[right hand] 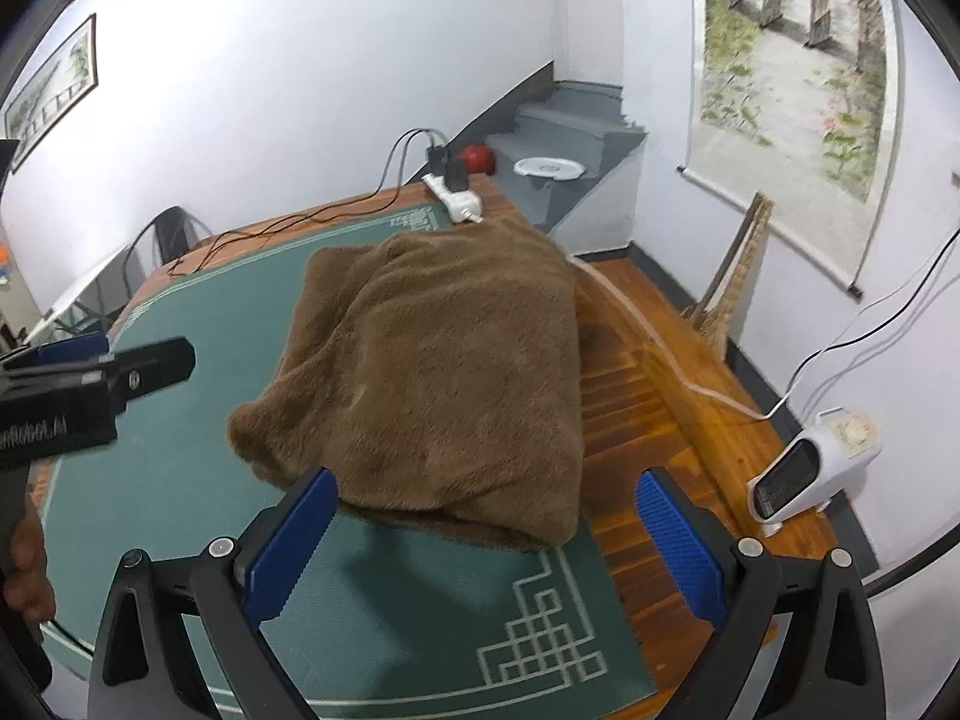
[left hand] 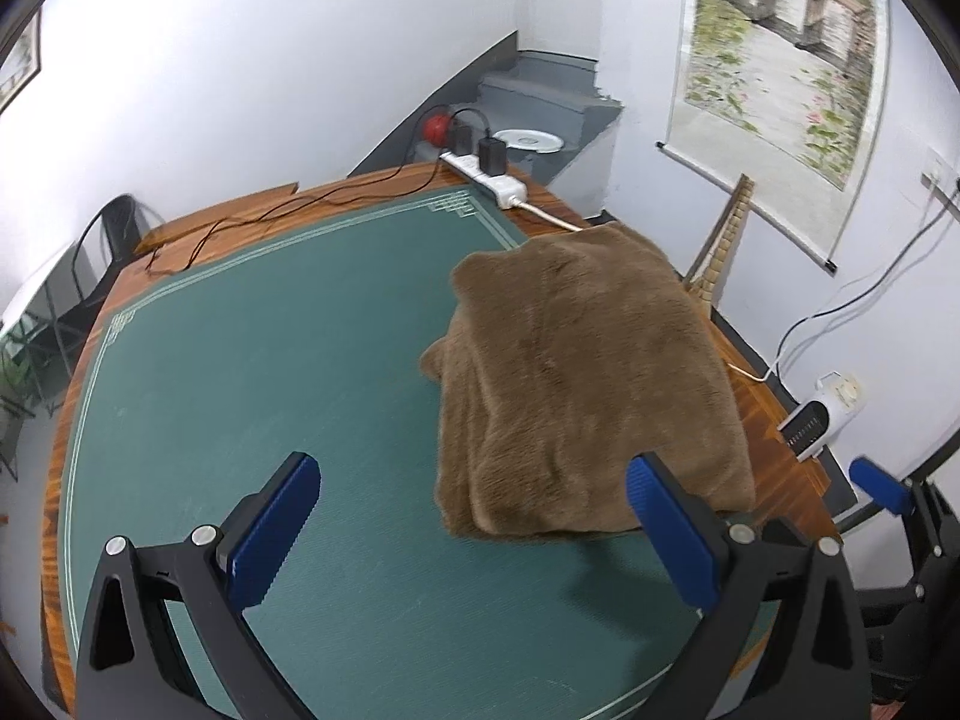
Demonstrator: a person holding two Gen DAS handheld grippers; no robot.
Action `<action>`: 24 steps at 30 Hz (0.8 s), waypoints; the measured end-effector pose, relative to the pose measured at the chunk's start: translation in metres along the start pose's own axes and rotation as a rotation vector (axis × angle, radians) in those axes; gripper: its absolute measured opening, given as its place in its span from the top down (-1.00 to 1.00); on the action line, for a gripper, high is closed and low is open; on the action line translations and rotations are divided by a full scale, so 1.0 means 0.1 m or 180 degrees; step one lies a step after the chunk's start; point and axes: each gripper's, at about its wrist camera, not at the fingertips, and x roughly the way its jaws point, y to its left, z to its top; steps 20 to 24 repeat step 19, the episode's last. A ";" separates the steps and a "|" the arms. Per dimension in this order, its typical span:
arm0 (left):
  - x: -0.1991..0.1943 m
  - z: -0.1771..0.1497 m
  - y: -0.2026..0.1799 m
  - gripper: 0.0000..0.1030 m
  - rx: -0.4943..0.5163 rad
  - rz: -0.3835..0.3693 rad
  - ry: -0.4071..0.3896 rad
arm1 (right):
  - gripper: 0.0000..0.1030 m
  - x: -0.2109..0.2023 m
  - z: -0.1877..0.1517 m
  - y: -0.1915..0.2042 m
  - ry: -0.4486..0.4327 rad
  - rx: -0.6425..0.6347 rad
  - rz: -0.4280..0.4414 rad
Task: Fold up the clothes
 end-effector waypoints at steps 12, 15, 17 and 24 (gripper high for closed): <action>-0.05 -0.02 -0.14 -0.99 0.0104 -0.0180 -0.0022 | -0.97 -0.02 -0.05 -0.02 0.0028 0.0026 -0.0027; -0.05 -0.03 -0.19 -0.99 0.0162 -0.0194 -0.0071 | -0.97 0.00 -0.08 -0.03 0.0067 0.0018 -0.0055; -0.04 -0.03 -0.21 -0.99 0.0187 -0.0186 -0.0076 | -0.97 0.02 -0.09 -0.04 0.0100 0.0023 -0.0059; -0.02 -0.02 -0.22 -0.99 0.0190 -0.0207 -0.0043 | -0.97 0.03 -0.11 -0.05 0.0120 0.0020 -0.0059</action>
